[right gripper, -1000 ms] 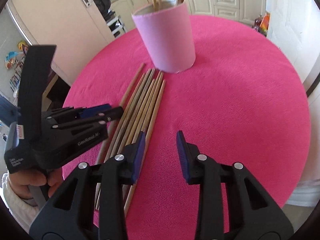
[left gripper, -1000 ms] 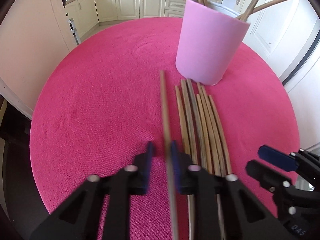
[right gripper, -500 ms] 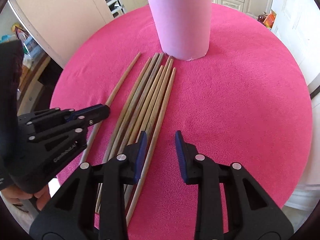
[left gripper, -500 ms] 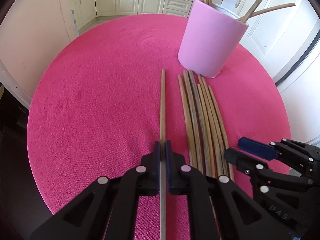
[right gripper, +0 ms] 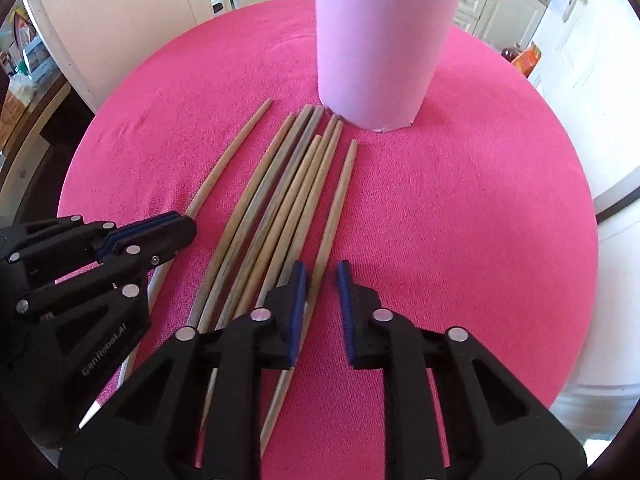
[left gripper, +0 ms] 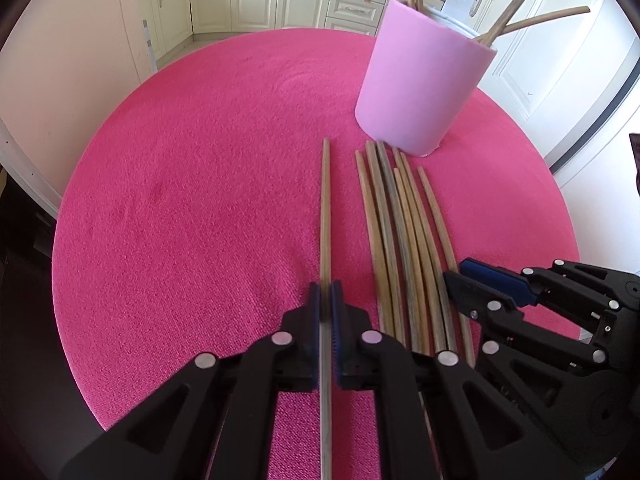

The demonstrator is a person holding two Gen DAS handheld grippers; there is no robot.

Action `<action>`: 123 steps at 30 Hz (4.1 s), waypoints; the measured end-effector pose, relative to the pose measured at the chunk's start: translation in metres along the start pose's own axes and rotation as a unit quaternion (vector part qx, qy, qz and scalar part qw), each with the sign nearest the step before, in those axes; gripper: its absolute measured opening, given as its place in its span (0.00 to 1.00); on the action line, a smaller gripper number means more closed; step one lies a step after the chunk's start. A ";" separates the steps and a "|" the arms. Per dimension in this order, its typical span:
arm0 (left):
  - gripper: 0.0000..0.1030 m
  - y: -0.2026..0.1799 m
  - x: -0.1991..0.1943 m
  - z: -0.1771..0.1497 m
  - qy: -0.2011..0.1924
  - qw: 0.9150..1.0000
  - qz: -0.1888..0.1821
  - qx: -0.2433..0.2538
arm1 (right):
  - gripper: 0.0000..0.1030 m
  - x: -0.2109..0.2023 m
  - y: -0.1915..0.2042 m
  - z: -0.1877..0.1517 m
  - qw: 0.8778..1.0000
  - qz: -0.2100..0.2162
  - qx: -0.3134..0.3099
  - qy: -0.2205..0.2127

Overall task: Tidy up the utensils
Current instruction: 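Grasp a chopstick with the left gripper while the right gripper grasps another, lift both, then carry both held chopsticks up over the pink cup and lower them in, then open both grippers to release the chopsticks into the pink cup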

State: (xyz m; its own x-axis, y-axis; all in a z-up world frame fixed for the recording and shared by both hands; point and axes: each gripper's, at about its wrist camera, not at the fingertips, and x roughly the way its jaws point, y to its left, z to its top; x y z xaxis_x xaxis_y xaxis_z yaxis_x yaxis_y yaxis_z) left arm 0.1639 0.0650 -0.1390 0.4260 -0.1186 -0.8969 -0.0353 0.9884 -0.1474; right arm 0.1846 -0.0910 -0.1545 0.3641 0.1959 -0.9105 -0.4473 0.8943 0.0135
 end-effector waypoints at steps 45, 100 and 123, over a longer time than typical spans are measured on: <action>0.06 -0.009 -0.053 0.020 -0.142 0.987 -0.073 -0.031 | 0.07 0.006 -0.040 0.010 0.997 0.076 0.032 -0.010; 0.06 -0.057 -0.104 0.126 -0.510 0.852 -0.120 0.018 | 0.06 -0.130 -0.082 0.068 0.810 0.075 0.078 -0.577; 0.31 -0.061 -0.072 0.122 -0.463 0.883 -0.062 0.049 | 0.06 -0.105 -0.089 0.070 0.829 0.062 0.078 -0.550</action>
State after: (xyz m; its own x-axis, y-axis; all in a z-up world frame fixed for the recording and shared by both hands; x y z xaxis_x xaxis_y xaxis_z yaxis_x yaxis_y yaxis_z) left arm 0.2456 0.0244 -0.0148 0.9790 -0.1427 -0.1455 0.1218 0.9821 -0.1434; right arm 0.2434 -0.1633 -0.0317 0.8859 0.4630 0.0281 -0.4581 0.8637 0.2100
